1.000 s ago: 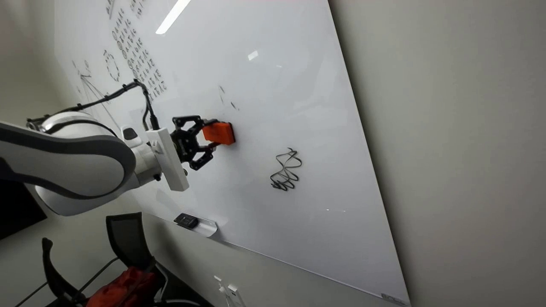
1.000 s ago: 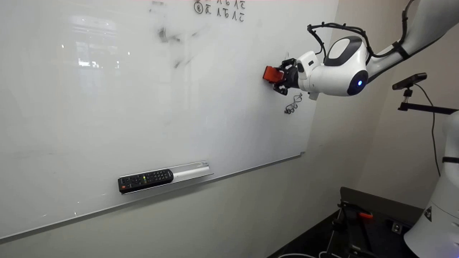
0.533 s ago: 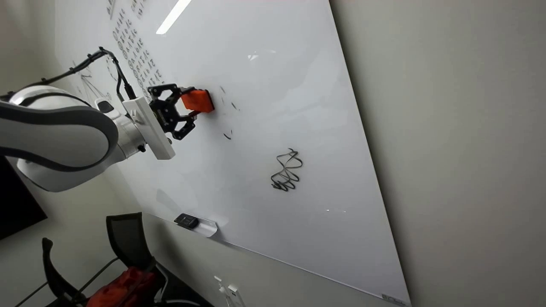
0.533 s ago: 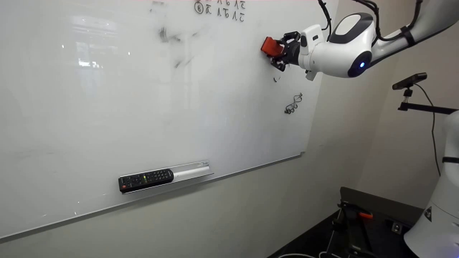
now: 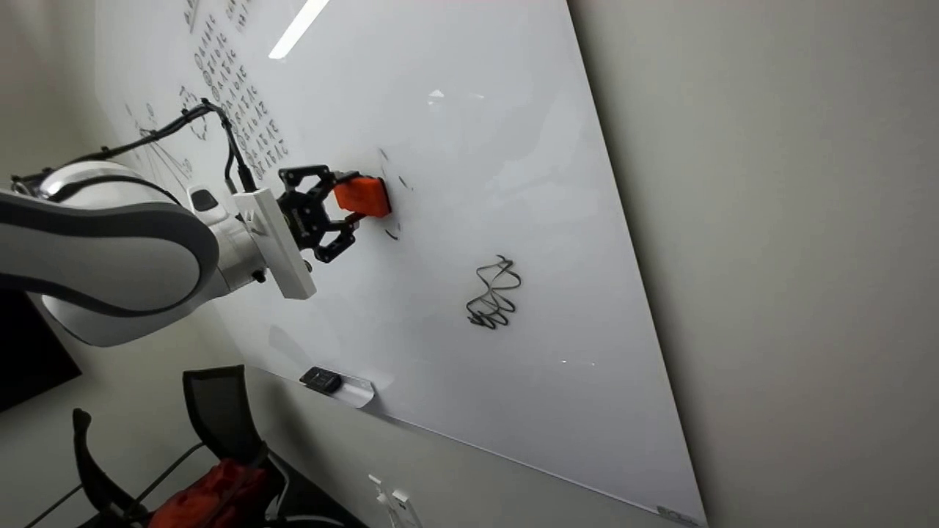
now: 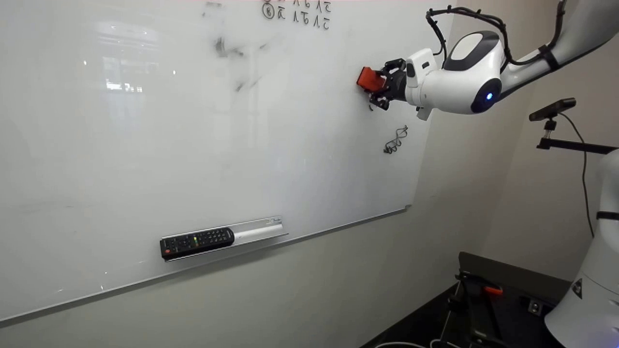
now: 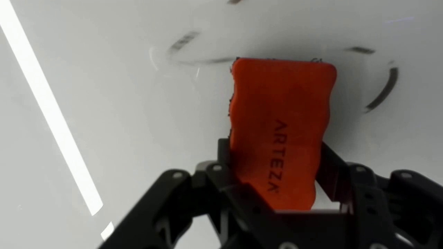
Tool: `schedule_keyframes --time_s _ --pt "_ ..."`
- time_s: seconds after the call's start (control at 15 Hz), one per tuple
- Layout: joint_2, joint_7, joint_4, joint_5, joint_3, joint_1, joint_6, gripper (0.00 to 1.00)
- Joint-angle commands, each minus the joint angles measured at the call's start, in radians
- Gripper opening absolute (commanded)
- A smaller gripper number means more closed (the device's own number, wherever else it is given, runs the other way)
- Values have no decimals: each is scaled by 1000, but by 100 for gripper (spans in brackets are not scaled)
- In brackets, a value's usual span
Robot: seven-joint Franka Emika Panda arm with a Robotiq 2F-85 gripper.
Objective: Pick up the duster and erase the board
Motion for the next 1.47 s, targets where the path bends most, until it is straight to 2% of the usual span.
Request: schedule_keyframes --time_s 0.0,0.4,0.73,1.0,1.13,1.4 --pt "90 29 21 3 -39 -18 30 35" --pt "144 62 28 3 -32 -1 37 35" --pt "153 90 51 -8 10 38 52 35" --pt "200 74 83 -7 71 70 82 35" --pt "228 48 92 0 93 63 129 35" --pt "302 -56 119 83 120 43 350 35"
